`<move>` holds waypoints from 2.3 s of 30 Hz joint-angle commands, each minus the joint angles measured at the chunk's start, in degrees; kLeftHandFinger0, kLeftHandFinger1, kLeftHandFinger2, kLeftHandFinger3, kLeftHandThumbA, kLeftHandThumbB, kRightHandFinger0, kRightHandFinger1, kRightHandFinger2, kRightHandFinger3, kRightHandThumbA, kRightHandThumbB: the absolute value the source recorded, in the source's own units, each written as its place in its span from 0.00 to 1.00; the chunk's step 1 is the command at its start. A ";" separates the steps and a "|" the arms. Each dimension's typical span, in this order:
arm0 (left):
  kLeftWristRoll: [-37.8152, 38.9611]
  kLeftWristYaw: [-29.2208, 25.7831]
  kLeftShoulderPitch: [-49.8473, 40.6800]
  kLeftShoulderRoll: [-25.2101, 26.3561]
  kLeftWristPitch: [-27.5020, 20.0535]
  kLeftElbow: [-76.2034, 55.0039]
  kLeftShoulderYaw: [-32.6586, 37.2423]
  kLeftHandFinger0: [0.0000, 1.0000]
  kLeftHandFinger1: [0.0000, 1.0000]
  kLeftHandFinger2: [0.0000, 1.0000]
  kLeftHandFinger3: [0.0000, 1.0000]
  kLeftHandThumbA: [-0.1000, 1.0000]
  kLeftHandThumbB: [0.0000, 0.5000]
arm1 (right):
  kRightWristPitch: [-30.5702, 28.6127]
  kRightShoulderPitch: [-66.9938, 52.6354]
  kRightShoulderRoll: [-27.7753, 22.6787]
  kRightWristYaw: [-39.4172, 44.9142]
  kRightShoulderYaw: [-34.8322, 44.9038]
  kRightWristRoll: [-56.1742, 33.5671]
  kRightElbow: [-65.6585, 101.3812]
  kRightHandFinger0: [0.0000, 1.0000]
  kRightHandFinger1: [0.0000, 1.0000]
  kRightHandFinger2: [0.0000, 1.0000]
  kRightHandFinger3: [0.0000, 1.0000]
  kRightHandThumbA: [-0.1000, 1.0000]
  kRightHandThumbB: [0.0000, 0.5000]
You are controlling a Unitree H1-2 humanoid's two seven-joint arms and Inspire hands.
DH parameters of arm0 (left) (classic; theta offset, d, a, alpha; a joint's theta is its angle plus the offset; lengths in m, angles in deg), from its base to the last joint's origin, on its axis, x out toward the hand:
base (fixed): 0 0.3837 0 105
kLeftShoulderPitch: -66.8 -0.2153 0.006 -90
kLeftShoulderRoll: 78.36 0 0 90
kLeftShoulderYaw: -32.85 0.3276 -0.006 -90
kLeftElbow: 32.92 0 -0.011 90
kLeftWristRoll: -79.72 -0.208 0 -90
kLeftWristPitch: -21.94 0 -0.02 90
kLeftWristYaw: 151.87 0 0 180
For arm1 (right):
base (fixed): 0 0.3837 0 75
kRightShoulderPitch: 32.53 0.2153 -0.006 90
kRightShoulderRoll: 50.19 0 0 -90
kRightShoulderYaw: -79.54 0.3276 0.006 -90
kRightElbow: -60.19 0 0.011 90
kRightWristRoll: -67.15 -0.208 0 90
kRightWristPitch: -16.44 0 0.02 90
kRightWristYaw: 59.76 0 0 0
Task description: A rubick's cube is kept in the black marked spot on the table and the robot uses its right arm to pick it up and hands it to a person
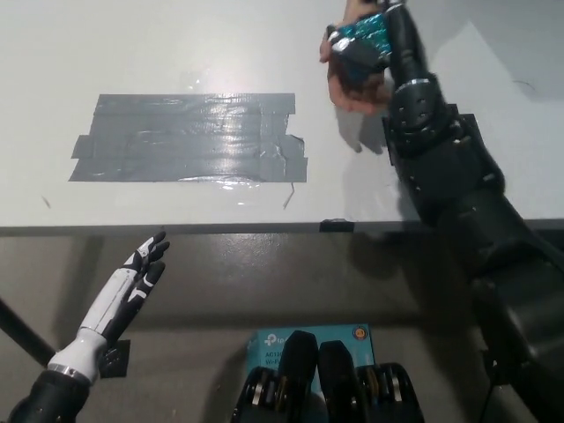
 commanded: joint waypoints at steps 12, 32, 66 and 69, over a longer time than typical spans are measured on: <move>-0.07 1.48 2.00 1.32 -0.03 -2.00 -0.29 1.00 1.00 1.00 1.00 1.00 0.56 | -1.63 3.44 -0.77 13.40 -4.85 0.90 -9.44 1.00 1.00 1.00 1.00 0.74 0.99; -0.72 1.69 2.21 0.98 0.09 -1.85 -0.13 1.00 1.00 1.00 1.00 1.00 0.55 | -2.79 -0.59 -8.26 8.66 -0.60 0.16 17.16 1.00 1.00 1.00 1.00 0.92 0.95; -0.86 0.81 1.20 0.66 -0.29 0.03 0.15 1.00 1.00 1.00 1.00 0.99 0.46 | -16.93 -61.38 -6.18 7.73 5.15 -4.19 80.02 1.00 1.00 1.00 1.00 0.80 0.41; -0.27 1.06 0.22 0.51 -0.40 -0.18 0.11 1.00 1.00 1.00 1.00 0.99 0.48 | -19.31 -61.33 -5.09 7.90 6.31 -6.68 74.71 1.00 1.00 1.00 1.00 0.77 0.37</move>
